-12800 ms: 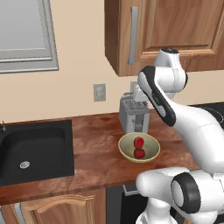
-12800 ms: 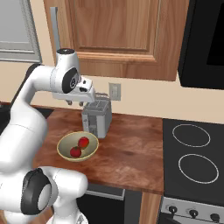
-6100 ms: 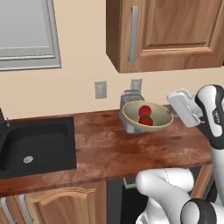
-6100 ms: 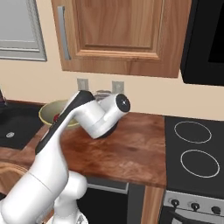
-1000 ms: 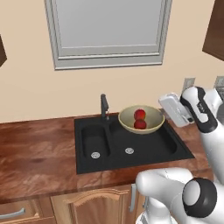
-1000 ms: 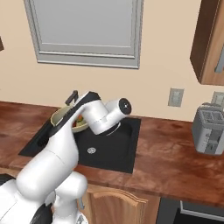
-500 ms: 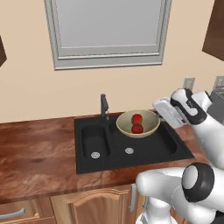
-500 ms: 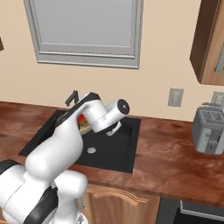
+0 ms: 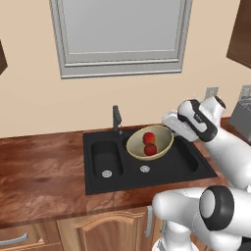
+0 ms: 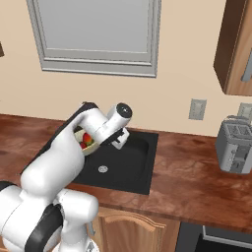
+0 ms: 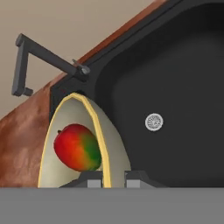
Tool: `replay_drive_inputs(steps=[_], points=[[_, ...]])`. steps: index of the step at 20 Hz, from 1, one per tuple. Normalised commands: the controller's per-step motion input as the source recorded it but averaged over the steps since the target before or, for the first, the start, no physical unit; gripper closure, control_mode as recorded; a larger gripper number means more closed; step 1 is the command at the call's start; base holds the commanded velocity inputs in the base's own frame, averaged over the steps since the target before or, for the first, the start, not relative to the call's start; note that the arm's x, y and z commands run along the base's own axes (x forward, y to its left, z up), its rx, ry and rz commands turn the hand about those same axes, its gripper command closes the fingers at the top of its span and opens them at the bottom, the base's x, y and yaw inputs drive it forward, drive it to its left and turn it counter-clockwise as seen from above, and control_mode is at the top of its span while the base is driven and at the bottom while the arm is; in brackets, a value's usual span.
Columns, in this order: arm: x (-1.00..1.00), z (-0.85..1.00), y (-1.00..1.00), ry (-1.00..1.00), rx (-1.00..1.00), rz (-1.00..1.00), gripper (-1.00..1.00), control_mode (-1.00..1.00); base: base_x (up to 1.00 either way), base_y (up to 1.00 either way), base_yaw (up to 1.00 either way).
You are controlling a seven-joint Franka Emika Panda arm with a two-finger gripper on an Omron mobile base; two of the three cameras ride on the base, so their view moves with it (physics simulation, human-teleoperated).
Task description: Dump the mango and tomato from the bowl so the bowl can be washed. Place the bowl in the sink after clearing the leftovers.
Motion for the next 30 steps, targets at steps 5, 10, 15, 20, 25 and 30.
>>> replay_drive_inputs(steps=[5,10,15,20,25,30], points=[[0.05,0.00,0.55,-0.06,-0.21,0.00,1.00,-1.00,0.00,0.00,0.00],[0.09,-0.13,0.49,-0.02,-0.20,0.00,1.00,-1.00,0.00,0.00,0.00],[0.20,-0.27,0.18,0.00,-0.16,0.00,1.00,-1.00,0.00,0.00,0.00],[0.10,0.00,0.13,0.00,-0.01,0.00,1.00,-1.00,0.00,0.00,0.00],[0.00,-0.04,0.21,0.00,-0.10,0.00,1.00,-1.00,0.00,0.00,0.00],[0.00,-0.05,0.25,0.00,-0.18,0.00,1.00,-1.00,0.00,0.00,0.00]])
